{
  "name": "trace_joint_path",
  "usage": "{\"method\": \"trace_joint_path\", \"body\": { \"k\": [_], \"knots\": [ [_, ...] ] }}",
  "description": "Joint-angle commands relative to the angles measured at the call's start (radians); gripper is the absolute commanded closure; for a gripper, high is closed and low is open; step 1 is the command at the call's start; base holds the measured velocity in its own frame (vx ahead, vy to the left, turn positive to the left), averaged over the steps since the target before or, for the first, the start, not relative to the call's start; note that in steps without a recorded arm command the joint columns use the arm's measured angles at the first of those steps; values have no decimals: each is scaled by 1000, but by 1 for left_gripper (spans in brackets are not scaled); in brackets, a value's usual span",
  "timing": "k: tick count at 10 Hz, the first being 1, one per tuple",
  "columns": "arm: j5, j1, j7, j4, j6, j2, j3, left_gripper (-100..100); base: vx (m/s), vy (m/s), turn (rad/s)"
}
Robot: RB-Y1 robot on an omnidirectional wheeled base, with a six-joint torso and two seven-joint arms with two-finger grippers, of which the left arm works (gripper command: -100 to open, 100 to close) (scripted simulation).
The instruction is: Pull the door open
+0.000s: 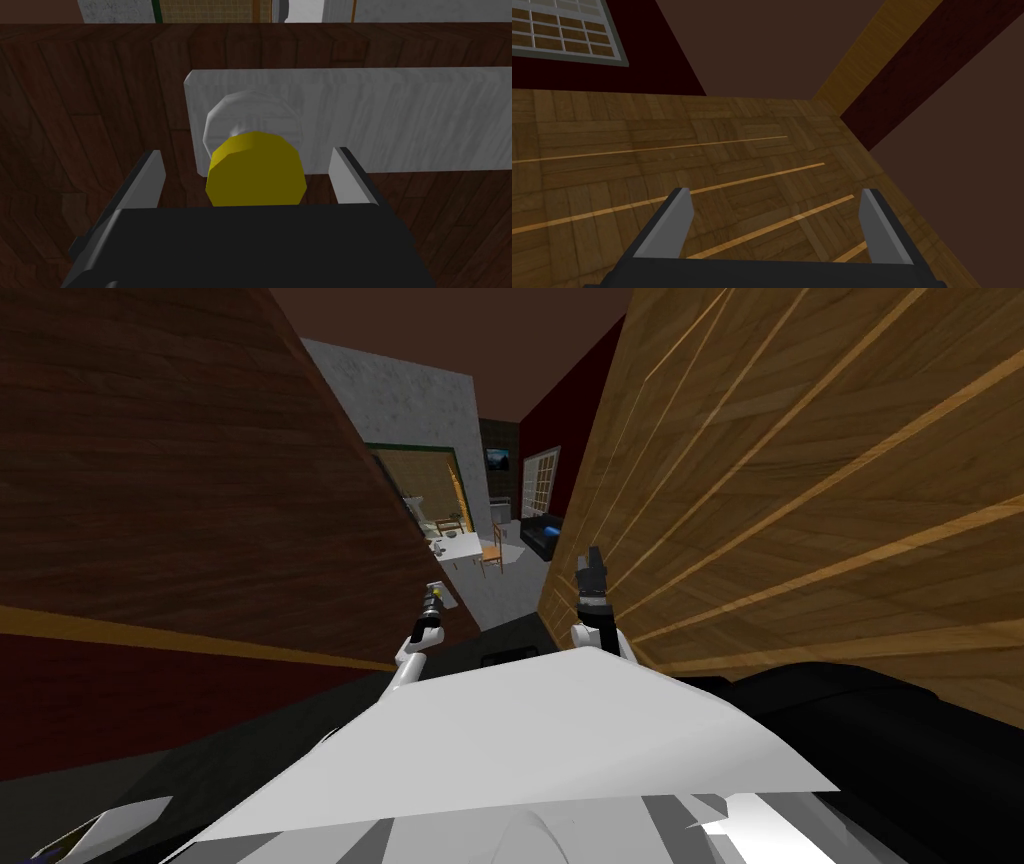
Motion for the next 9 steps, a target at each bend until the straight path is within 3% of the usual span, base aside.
{"method": "trace_joint_path", "body": {
  "k": [1, 2, 7, 9],
  "knots": [
    [0, 0, 0, 0, 0, 0, 0, -100, 73, 6, -10],
    [0, 0, 0, 0, 0, 0, 0, 100, -7, 1, 11],
    [0, 0, 0, 0, 0, 0, 0, 100, -14, -1, -1],
    [1, 8, 13, -4, -3, 12, -18, 100, -124, 48, -101]
  ]
}}
